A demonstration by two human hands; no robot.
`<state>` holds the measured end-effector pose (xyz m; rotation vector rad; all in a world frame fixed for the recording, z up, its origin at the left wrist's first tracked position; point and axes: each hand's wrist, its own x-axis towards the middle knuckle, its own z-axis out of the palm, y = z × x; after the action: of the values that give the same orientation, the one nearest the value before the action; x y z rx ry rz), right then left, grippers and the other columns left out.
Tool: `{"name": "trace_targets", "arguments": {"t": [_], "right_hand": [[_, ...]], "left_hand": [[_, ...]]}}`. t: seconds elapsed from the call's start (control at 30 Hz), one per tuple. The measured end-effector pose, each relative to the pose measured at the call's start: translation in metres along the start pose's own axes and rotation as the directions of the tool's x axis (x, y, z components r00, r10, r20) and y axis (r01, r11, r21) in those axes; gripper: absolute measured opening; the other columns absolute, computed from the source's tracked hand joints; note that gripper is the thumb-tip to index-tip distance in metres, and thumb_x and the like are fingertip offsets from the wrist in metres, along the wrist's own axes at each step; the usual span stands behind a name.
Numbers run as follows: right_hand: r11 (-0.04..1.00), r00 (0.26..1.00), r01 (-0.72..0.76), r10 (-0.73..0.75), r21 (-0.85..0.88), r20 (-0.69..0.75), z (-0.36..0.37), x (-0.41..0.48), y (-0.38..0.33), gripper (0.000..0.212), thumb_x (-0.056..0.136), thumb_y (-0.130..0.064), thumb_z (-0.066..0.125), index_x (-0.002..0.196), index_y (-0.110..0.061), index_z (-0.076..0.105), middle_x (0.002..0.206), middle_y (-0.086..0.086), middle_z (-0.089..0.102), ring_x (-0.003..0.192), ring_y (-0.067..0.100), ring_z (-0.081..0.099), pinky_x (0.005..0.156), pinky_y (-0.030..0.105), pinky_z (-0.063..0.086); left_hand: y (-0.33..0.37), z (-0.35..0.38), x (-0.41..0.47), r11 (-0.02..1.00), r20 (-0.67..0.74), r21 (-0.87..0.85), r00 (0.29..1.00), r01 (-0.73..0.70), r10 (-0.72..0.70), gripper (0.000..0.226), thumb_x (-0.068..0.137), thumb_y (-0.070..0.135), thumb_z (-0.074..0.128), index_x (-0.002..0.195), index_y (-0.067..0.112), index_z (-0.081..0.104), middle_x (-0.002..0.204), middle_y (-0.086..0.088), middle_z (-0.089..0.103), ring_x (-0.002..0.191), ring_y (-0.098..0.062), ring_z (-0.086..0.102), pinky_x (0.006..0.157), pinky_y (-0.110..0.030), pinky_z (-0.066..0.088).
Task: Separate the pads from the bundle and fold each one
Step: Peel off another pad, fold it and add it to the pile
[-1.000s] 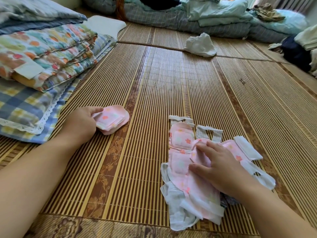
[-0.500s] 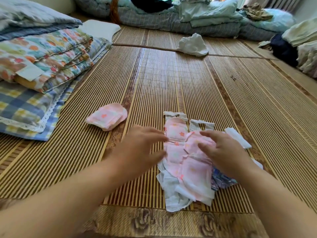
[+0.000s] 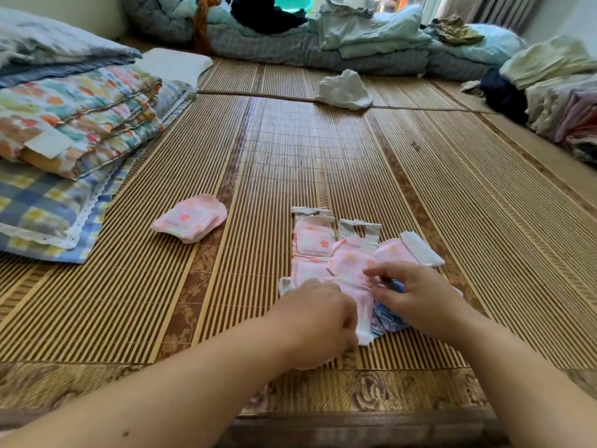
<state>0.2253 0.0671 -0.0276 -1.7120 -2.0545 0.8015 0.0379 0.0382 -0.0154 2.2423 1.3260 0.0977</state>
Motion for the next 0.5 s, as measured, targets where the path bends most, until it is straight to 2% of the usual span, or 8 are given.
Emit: {"name": "trace_targets", "arguments": {"t": [0.1, 0.17, 0.2, 0.27, 0.3, 0.37, 0.43, 0.5], "right_hand": [[0.999, 0.998, 0.026, -0.028, 0.034, 0.050, -0.004, -0.003, 0.000, 0.042, 0.080, -0.012, 0.062, 0.112, -0.040, 0.063, 0.125, -0.014, 0.059, 0.117, 0.002, 0.051, 0.096, 0.017, 0.038], [0.995, 0.992, 0.033, -0.044, 0.093, 0.114, -0.005, -0.005, -0.003, 0.052, 0.076, -0.008, 0.060, 0.108, -0.049, 0.057, 0.120, -0.020, 0.054, 0.115, 0.002, 0.049, 0.086, 0.008, 0.037], [0.993, 0.989, 0.040, -0.055, 0.111, 0.137, -0.005, -0.006, -0.005, 0.053, 0.075, -0.011, 0.062, 0.113, -0.048, 0.055, 0.121, -0.021, 0.051, 0.116, 0.002, 0.049, 0.085, 0.007, 0.038], [0.993, 0.988, 0.067, -0.080, 0.100, 0.135, -0.002, -0.003, -0.006, 0.055, 0.074, -0.025, 0.067, 0.126, -0.036, 0.054, 0.130, -0.019, 0.050, 0.122, 0.001, 0.045, 0.098, 0.020, 0.040], [0.992, 0.991, 0.084, -0.093, 0.091, 0.100, -0.001, 0.000, -0.007, 0.054, 0.075, -0.030, 0.069, 0.127, -0.033, 0.056, 0.131, -0.019, 0.051, 0.121, 0.000, 0.045, 0.101, 0.025, 0.039], [0.991, 0.993, 0.114, -0.114, 0.068, -0.004, 0.001, 0.007, -0.009, 0.033, 0.080, -0.035, 0.068, 0.114, -0.032, 0.066, 0.121, -0.020, 0.059, 0.111, -0.002, 0.051, 0.095, 0.026, 0.042], [0.992, 0.991, 0.111, -0.106, 0.067, -0.077, 0.002, 0.014, -0.012, 0.011, 0.085, -0.038, 0.064, 0.090, -0.033, 0.072, 0.097, -0.025, 0.066, 0.089, -0.009, 0.058, 0.078, 0.019, 0.046], [0.982, 0.993, 0.069, -0.051, 0.173, -0.104, 0.001, 0.019, -0.011, 0.013, 0.086, -0.028, 0.064, 0.074, -0.027, 0.068, 0.072, -0.021, 0.067, 0.067, -0.003, 0.061, 0.064, 0.017, 0.048]], "left_hand": [[-0.001, -0.019, 0.002, 0.976, -0.041, -0.212, 0.998, 0.046, -0.056, 0.014, 0.095, 0.034, 0.050, 0.089, 0.023, 0.056, 0.089, 0.004, 0.059, 0.077, -0.012, 0.054, 0.069, -0.031, 0.049], [-0.002, -0.034, 0.002, 0.934, -0.093, -0.355, 0.993, 0.034, -0.072, 0.016, 0.097, 0.030, 0.047, 0.082, 0.024, 0.050, 0.077, 0.003, 0.053, 0.061, -0.010, 0.047, 0.054, -0.024, 0.042], [-0.003, -0.040, 0.001, 0.908, -0.129, -0.419, 0.989, 0.010, -0.071, 0.019, 0.097, 0.028, 0.046, 0.079, 0.024, 0.048, 0.074, 0.002, 0.051, 0.057, -0.010, 0.044, 0.050, -0.022, 0.039], [-0.004, -0.052, -0.001, 0.857, -0.226, -0.512, 0.972, -0.068, -0.057, 0.021, 0.097, 0.023, 0.046, 0.076, 0.022, 0.047, 0.073, -0.001, 0.049, 0.057, -0.012, 0.043, 0.049, -0.024, 0.039], [-0.005, -0.058, -0.003, 0.830, -0.278, -0.547, 0.959, -0.110, -0.056, 0.021, 0.097, 0.021, 0.046, 0.076, 0.021, 0.048, 0.074, -0.003, 0.050, 0.059, -0.014, 0.046, 0.051, -0.026, 0.041], [-0.009, -0.068, -0.007, 0.763, -0.375, -0.620, 0.923, -0.181, -0.086, 0.020, 0.096, 0.022, 0.046, 0.077, 0.020, 0.050, 0.077, -0.003, 0.051, 0.063, -0.016, 0.050, 0.053, -0.028, 0.044], [-0.013, -0.079, -0.011, 0.617, -0.426, -0.748, 0.890, -0.245, -0.163, 0.016, 0.091, 0.028, 0.050, 0.078, 0.020, 0.055, 0.081, -0.004, 0.053, 0.068, -0.018, 0.053, 0.056, -0.028, 0.045], [-0.018, -0.089, -0.014, 0.349, -0.416, -0.883, 0.869, -0.315, -0.268, 0.014, 0.086, 0.029, 0.051, 0.082, 0.019, 0.060, 0.081, -0.004, 0.057, 0.068, -0.016, 0.057, 0.058, -0.031, 0.048]]}}
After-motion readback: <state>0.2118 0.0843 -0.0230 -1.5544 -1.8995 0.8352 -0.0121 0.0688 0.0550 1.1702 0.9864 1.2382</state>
